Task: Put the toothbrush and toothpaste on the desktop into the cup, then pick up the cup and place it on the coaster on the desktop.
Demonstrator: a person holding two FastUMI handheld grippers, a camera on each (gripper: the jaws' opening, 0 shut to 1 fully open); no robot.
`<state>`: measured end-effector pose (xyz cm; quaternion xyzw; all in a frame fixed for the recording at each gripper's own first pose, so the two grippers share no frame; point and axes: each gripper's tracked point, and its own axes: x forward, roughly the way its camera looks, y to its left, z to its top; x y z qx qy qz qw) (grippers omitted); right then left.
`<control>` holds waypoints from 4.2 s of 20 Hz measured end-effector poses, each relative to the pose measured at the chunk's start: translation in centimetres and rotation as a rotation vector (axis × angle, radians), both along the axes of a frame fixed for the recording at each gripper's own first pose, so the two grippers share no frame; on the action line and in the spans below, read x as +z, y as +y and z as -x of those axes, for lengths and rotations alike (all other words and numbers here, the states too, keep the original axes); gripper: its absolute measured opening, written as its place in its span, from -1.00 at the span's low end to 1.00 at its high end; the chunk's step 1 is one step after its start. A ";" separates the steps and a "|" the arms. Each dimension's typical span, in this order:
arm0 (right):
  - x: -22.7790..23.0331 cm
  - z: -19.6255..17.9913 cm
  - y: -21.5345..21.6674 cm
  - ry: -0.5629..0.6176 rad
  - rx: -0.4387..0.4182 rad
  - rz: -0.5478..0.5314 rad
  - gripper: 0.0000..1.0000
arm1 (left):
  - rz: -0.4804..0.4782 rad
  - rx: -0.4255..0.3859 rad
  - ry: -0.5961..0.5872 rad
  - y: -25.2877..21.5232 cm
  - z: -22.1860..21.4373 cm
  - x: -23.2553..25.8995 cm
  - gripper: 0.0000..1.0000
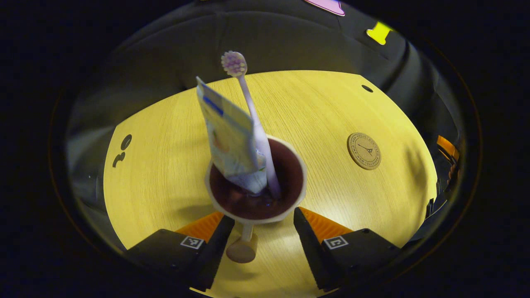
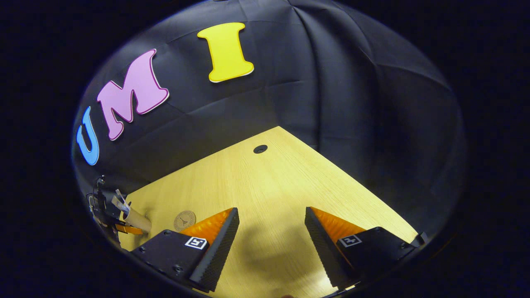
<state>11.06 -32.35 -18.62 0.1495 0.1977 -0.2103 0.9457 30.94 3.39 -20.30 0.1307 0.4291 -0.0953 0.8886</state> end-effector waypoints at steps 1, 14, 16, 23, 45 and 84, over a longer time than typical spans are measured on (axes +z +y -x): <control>-0.2 0.4 -0.1 0.004 -0.008 -0.010 0.96 | -0.007 0.013 0.007 0.2 -0.3 0.0 0.72; -0.4 1.2 4.2 0.016 0.050 -0.067 0.96 | -0.034 0.102 0.055 0.2 0.3 -0.9 -0.35; -0.2 1.4 4.3 0.017 0.051 -0.075 0.97 | -0.023 0.125 0.050 0.1 0.5 -1.0 -0.36; 0.3 2.2 3.4 0.009 0.035 -0.069 0.96 | 0.033 0.183 -0.009 -0.5 0.6 -1.1 -0.36; -0.1 5.4 3.8 0.003 0.026 -0.093 0.96 | 0.070 -0.103 -0.104 -14.8 -2.6 3.0 -0.37; 2.6 5.1 10.3 -0.043 0.174 -0.009 0.96 | 0.072 -0.126 -0.441 -14.2 6.8 10.7 0.94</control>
